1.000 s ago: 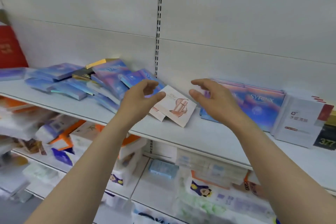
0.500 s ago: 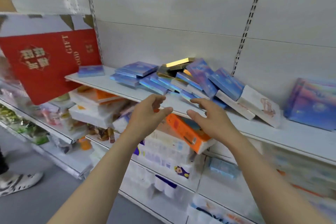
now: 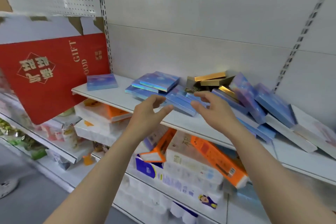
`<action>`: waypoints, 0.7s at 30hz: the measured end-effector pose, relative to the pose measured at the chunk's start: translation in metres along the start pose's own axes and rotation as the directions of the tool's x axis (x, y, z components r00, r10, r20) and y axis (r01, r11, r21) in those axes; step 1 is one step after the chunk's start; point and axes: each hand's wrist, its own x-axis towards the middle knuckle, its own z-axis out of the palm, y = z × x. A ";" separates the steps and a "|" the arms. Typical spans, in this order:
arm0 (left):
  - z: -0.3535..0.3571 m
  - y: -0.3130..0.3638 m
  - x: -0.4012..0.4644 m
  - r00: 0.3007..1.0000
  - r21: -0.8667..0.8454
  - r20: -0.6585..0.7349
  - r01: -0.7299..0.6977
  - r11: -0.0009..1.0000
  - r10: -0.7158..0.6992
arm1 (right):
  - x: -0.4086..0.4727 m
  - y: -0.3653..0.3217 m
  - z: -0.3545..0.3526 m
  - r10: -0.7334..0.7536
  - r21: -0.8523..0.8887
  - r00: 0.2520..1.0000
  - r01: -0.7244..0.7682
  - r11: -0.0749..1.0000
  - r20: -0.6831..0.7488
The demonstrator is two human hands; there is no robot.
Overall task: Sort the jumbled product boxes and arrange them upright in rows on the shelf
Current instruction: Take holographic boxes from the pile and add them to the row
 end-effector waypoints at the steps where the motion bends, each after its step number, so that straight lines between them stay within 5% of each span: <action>1: -0.004 -0.010 0.016 1.000 0.008 -0.003 -0.002 1.000 0.002 | 0.021 -0.002 0.012 -0.008 -0.002 1.000 0.008 1.000 -0.011; 7: -0.034 -0.076 0.125 0.997 0.030 -0.063 0.040 0.999 -0.038 | 0.152 -0.010 0.095 -0.014 0.018 0.997 0.012 1.000 0.077; 11: -0.047 -0.110 0.191 0.994 0.062 -0.055 0.096 0.993 -0.093 | 0.218 0.000 0.131 0.098 -0.148 0.981 -0.073 0.986 0.167; 14: -0.050 -0.135 0.226 0.988 0.087 -0.035 0.152 0.985 -0.150 | 0.239 0.008 0.154 0.065 -0.312 0.965 0.018 0.950 0.255; 16: -0.050 -0.151 0.240 0.981 0.090 -0.023 0.196 0.976 -0.195 | 0.245 0.010 0.167 0.005 -0.242 0.956 0.069 0.968 0.294; 18: -0.050 -0.165 0.249 0.970 0.081 -0.015 0.243 0.967 -0.243 | 0.252 0.012 0.174 0.039 -0.147 0.976 -0.007 0.989 0.215; 21: -0.048 -0.178 0.256 0.964 0.030 0.000 0.265 0.964 -0.265 | 0.261 0.016 0.177 0.283 -0.117 0.957 -0.275 0.954 0.065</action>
